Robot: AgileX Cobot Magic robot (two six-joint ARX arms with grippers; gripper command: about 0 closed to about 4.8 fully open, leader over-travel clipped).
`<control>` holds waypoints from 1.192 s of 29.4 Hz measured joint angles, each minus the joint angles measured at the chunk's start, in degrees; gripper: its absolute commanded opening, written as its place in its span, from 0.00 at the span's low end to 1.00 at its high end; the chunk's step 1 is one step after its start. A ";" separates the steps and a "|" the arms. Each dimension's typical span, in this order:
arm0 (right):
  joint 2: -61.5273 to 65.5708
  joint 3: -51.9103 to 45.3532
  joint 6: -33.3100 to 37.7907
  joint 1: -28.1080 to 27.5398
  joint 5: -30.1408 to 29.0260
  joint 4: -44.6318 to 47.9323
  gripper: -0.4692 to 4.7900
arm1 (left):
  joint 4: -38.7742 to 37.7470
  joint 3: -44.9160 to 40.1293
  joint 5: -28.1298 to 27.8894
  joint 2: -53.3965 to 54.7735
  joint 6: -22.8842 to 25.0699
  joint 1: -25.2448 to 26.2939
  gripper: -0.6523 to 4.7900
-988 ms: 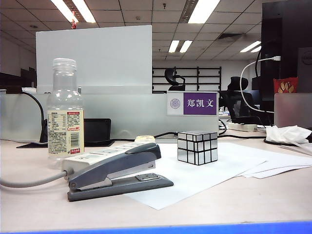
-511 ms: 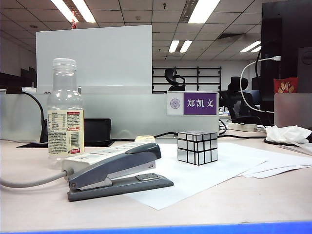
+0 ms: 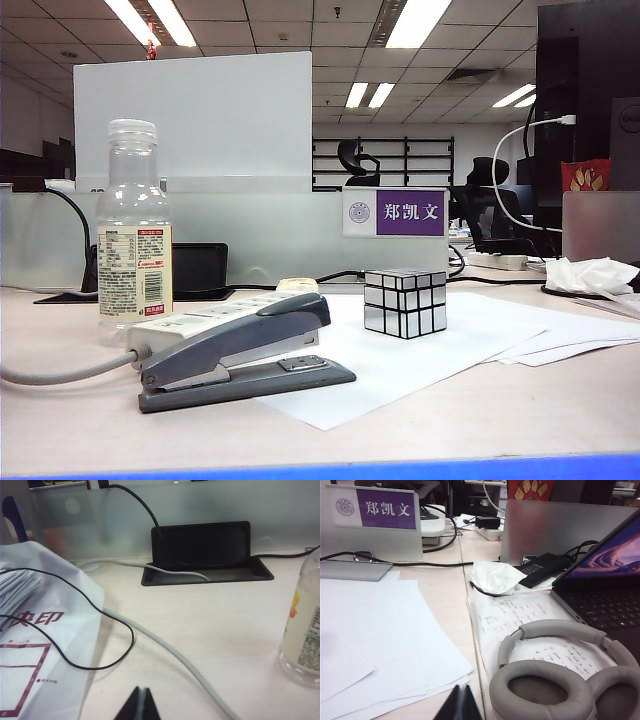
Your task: Press the button on the power strip.
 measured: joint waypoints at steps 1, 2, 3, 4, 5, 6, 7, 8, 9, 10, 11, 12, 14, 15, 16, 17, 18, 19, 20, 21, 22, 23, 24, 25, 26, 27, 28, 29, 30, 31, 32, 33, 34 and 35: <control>0.00 0.00 0.02 0.00 -0.07 0.02 0.09 | 0.00 0.00 0.00 0.00 0.00 0.00 0.11; 0.00 0.00 0.02 0.00 -0.44 0.02 0.09 | 0.00 0.00 0.00 0.00 0.00 0.00 0.11; 0.00 0.00 0.04 0.00 -0.83 0.00 0.09 | 0.00 0.00 0.00 0.00 0.00 0.00 0.11; 0.00 0.00 0.02 0.00 -0.96 0.00 0.09 | 0.00 0.00 0.00 0.00 0.00 0.00 0.11; 0.00 0.00 0.02 0.00 -1.01 0.00 0.09 | 0.00 0.00 0.00 0.00 0.00 0.00 0.11; -0.02 0.00 0.02 -0.02 -1.01 0.00 0.09 | -0.02 0.00 0.00 0.00 0.00 0.00 0.11; 0.00 0.00 0.02 -0.04 -0.98 0.00 0.09 | -0.02 0.00 0.00 0.00 0.00 0.00 0.11; 0.00 0.00 0.02 -0.02 -0.96 0.00 0.09 | 0.00 0.00 0.00 0.00 0.00 0.00 0.11; 0.00 0.00 0.02 -0.02 -0.96 0.00 0.09 | -0.02 0.00 0.00 0.00 0.00 0.00 0.11; 0.00 0.00 0.02 -0.02 -0.96 0.00 0.09 | -0.02 0.00 0.00 0.00 0.00 0.00 0.11; 0.00 0.00 0.02 -0.02 -0.96 0.00 0.09 | 0.00 0.00 0.00 0.00 0.00 0.00 0.11; 0.00 0.00 0.02 -0.02 -0.96 0.00 0.09 | -0.02 0.00 0.00 0.00 0.00 0.00 0.11; 0.00 0.00 0.02 -0.02 -0.96 0.00 0.09 | -0.02 0.00 0.00 0.00 0.00 0.00 0.11; 0.00 0.00 0.02 -0.02 -0.96 0.00 0.09 | -0.02 0.00 0.00 0.00 0.00 0.00 0.11; 0.00 0.00 0.02 -0.02 -0.96 0.00 0.09 | -0.02 0.00 0.00 0.00 0.00 0.00 0.11; 0.00 0.00 0.02 -0.02 -0.96 0.00 0.09 | -0.02 0.00 0.00 0.00 0.00 0.00 0.11; 0.00 0.00 0.02 -0.02 -0.96 0.00 0.09 | -0.02 0.00 0.00 0.00 0.00 0.00 0.11; 0.00 0.00 0.02 -0.02 -0.96 0.00 0.09 | -0.02 0.00 0.00 0.00 0.00 0.00 0.11; 0.00 0.00 0.02 -0.02 -0.96 0.00 0.09 | -0.02 0.00 0.00 0.00 0.00 0.00 0.11; 0.00 0.00 0.02 -0.02 -0.96 0.00 0.09 | -0.02 0.00 0.00 0.00 0.00 0.00 0.11; 0.00 0.00 0.02 -0.02 -0.96 0.00 0.09 | -0.02 0.00 0.00 0.00 0.00 0.00 0.11; 0.00 0.00 0.02 -0.04 -0.96 0.00 0.09 | -0.02 0.00 0.00 0.00 0.00 0.00 0.11; 0.00 0.00 0.02 -0.04 -0.96 0.00 0.09 | -0.02 0.00 0.00 0.00 0.00 0.00 0.11; 0.00 0.00 0.02 -0.04 -0.96 0.00 0.09 | -0.02 0.00 0.00 0.00 0.00 0.00 0.11; 0.00 0.00 0.02 -0.04 -0.96 0.00 0.09 | 0.00 0.00 0.00 0.00 0.00 0.00 0.11; 0.00 0.00 0.02 -0.04 -0.96 0.00 0.09 | -0.02 0.00 0.00 0.00 0.00 0.00 0.11; 0.00 0.00 0.02 -0.04 -0.96 0.00 0.09 | -0.02 0.00 0.00 0.00 0.00 0.00 0.11; 0.00 0.00 0.02 -0.04 -0.96 0.00 0.09 | -0.02 0.00 0.00 0.00 0.00 0.00 0.11; 0.00 0.00 0.02 -0.04 -0.96 0.00 0.09 | -0.02 0.00 0.00 0.00 0.00 0.00 0.11; 0.00 0.00 0.02 -0.04 -0.96 0.00 0.09 | 0.00 0.00 0.00 0.00 0.00 0.00 0.11; 0.00 0.00 0.02 -0.04 -0.96 0.00 0.09 | 0.00 0.00 0.00 0.00 0.00 0.00 0.11; 0.00 0.00 0.02 -0.04 -0.96 0.00 0.09 | 0.00 0.00 0.00 0.00 0.00 0.00 0.11; 0.00 0.00 0.02 -0.04 -0.96 0.00 0.09 | -0.02 0.00 0.00 0.00 0.00 0.00 0.11; 0.00 0.00 0.02 -0.04 -0.96 0.00 0.09 | -0.02 0.00 0.00 0.00 0.00 0.00 0.11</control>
